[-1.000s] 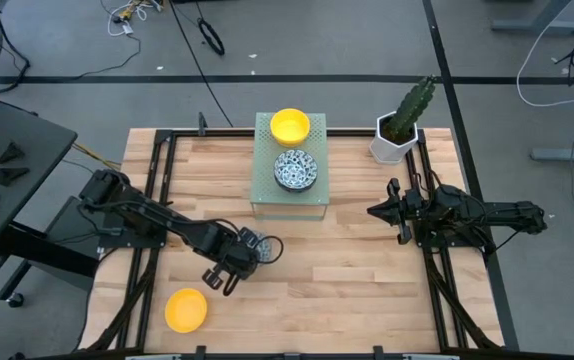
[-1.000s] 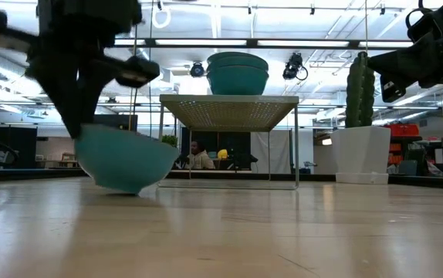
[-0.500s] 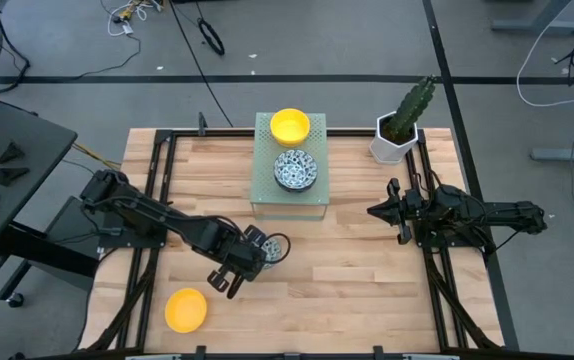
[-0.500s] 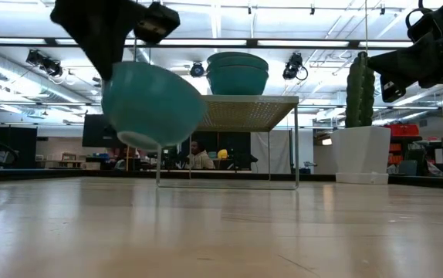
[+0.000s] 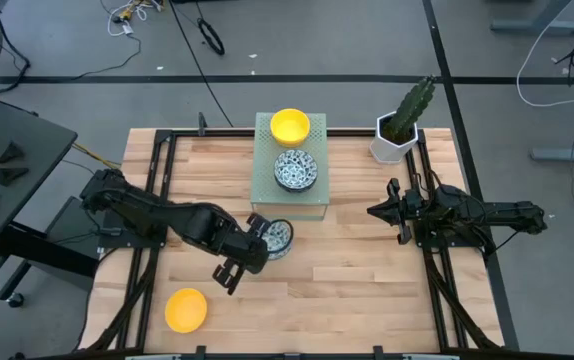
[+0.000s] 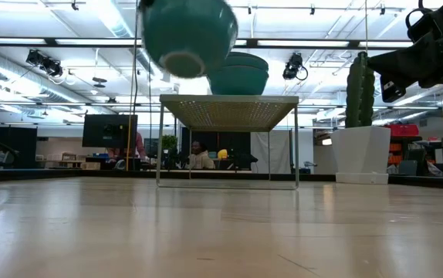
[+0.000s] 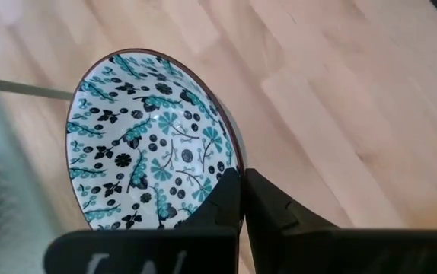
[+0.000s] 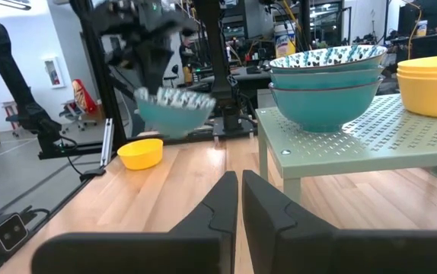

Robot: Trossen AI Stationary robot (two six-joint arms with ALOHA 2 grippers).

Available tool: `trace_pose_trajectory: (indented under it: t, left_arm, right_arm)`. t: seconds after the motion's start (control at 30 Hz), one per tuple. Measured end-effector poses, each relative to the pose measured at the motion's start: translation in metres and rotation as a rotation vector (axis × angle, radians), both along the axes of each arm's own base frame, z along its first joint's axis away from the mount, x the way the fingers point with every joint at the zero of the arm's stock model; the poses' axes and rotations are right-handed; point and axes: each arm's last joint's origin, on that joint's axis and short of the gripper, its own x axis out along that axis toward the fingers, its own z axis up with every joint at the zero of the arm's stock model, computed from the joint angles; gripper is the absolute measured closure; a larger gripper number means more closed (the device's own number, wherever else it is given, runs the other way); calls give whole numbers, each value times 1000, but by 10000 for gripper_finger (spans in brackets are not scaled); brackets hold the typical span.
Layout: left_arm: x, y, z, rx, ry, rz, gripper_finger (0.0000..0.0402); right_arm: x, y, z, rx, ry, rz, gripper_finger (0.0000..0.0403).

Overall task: Pick & Place Mini bowls
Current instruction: Stack the blue and white bowl on top of the other blue and white bowls on the shelf

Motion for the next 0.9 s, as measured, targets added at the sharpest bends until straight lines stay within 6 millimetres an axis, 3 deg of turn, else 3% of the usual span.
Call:
trace_pose_trajectory:
  t: [0.2, 0.7, 0.9]
  left_arm:
    - [2, 18, 28, 73, -55, 57, 395]
    - [7, 85, 92, 185, -219, 111, 395]
    - [8, 111, 100, 257, -231, 100, 395]
  right_arm:
    - [0, 0, 0, 0, 0, 0, 376]
    - [0, 0, 0, 0, 0, 0, 376]
    - [0, 0, 0, 0, 0, 0, 376]
